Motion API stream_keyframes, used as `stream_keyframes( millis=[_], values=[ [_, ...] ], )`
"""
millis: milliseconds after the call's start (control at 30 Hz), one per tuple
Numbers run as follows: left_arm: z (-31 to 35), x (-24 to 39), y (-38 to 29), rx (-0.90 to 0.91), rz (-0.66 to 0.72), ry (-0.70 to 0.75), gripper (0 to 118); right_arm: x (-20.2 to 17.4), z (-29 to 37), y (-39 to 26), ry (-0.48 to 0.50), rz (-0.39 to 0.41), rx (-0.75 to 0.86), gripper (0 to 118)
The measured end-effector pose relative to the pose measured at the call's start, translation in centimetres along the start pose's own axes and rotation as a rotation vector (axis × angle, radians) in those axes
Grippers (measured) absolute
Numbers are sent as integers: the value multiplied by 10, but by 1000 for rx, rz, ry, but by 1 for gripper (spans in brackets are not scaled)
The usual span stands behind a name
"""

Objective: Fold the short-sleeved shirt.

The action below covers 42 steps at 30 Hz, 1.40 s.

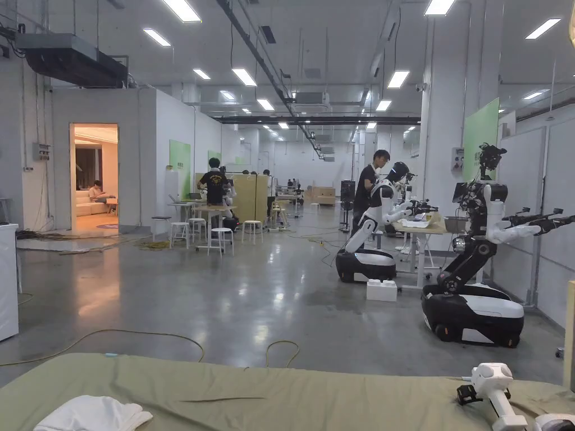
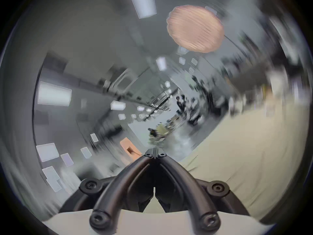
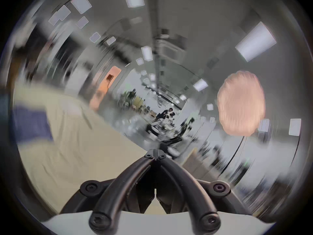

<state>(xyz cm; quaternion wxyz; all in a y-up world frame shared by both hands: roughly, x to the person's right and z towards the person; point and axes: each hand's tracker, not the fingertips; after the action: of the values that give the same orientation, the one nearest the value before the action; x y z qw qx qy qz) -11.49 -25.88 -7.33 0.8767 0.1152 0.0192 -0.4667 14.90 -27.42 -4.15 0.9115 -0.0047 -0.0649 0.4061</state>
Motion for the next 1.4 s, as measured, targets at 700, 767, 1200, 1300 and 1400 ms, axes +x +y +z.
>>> stream_keyframes(
  millis=[700,767,1200,1300,1400],
  values=[
    [-3,-38,-96,-105,1229,-362,0,41,2,-77,107,-1086,-97,0],
    [1,-32,-94,-161,1157,-327,0,36,6,-79,87,-1052,-133,0],
    [10,-36,-81,-163,1026,-300,0,24,11,-58,104,-934,-119,0],
    [9,-37,-84,-168,1048,-295,0,21,14,-51,102,-922,-106,0],
    [9,-38,-86,-185,1058,-284,0,18,16,-46,117,-885,-88,0]
  ],
)
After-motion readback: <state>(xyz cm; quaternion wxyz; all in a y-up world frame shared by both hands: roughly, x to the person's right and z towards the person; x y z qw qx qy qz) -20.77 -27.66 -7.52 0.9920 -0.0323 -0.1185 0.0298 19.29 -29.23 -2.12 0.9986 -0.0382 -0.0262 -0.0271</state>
